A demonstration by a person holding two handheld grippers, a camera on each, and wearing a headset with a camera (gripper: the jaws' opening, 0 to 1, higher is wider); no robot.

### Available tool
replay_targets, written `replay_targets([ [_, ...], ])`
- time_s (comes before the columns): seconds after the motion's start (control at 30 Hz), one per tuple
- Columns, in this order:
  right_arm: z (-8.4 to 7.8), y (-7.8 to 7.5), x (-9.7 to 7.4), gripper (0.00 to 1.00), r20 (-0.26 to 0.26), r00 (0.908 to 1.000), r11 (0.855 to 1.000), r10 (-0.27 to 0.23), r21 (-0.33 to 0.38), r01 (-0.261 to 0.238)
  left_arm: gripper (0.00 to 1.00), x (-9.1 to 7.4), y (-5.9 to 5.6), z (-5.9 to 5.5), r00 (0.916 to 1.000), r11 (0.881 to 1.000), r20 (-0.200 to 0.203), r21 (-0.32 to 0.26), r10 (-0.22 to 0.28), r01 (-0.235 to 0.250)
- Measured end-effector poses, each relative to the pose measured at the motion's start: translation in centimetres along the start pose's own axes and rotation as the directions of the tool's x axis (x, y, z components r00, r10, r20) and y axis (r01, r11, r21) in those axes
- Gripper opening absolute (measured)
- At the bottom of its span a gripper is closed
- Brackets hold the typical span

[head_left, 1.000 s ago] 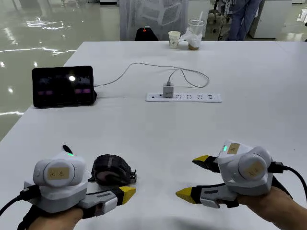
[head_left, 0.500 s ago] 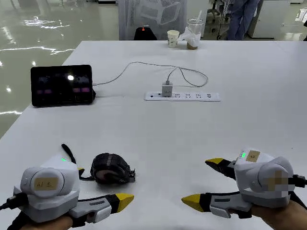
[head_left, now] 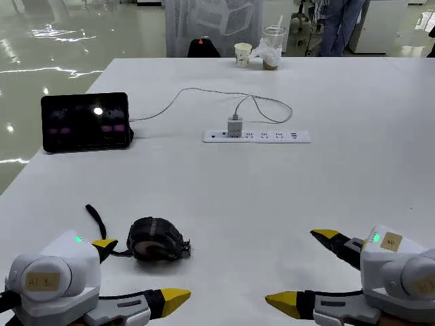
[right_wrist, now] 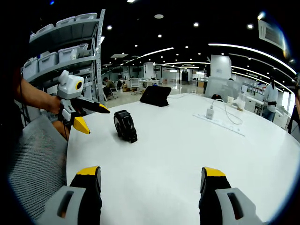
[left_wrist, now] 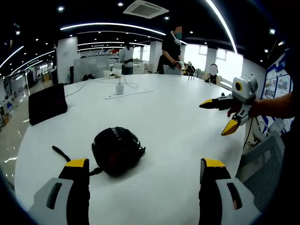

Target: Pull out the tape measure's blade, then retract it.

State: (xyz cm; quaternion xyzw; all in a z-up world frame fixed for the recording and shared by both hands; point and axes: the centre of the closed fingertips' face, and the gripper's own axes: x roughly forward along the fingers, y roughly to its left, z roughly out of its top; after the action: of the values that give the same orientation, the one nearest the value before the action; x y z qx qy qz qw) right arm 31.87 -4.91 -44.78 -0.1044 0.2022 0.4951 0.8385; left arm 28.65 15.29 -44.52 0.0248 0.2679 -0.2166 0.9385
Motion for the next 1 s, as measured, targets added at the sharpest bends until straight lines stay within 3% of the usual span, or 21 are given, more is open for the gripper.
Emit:
replay_targets([
  [0.23, -0.3, 0.1, -0.7, 0.99, 0.052, 0.9985, 0.999, -0.014, 0.043, 0.012, 0.99, -0.5, 0.1, -0.4, 0.9999, 1.000, -0.001, 0.002, -0.014, 0.014],
  [0.5, -0.5, 0.4, -1.7, 0.99, 0.083, 0.9964, 0.997, -0.017, 0.071, 0.011, 0.99, -1.1, -0.3, -1.1, 0.9993, 0.999, 0.006, 0.038, -0.038, 0.038],
  [0.63, 0.0, 0.3, -2.3, 0.99, 0.134, 0.9903, 0.997, -0.037, 0.069, 0.028, 0.99, -1.4, -0.2, -1.4, 0.9988, 0.998, 0.006, 0.033, -0.048, 0.048],
  [1.0, -0.6, 0.7, -3.0, 0.99, 0.120, 0.9921, 0.998, -0.037, 0.054, 0.031, 0.99, -1.8, -0.6, -1.6, 0.9979, 0.997, 0.017, 0.046, -0.062, 0.061],
])
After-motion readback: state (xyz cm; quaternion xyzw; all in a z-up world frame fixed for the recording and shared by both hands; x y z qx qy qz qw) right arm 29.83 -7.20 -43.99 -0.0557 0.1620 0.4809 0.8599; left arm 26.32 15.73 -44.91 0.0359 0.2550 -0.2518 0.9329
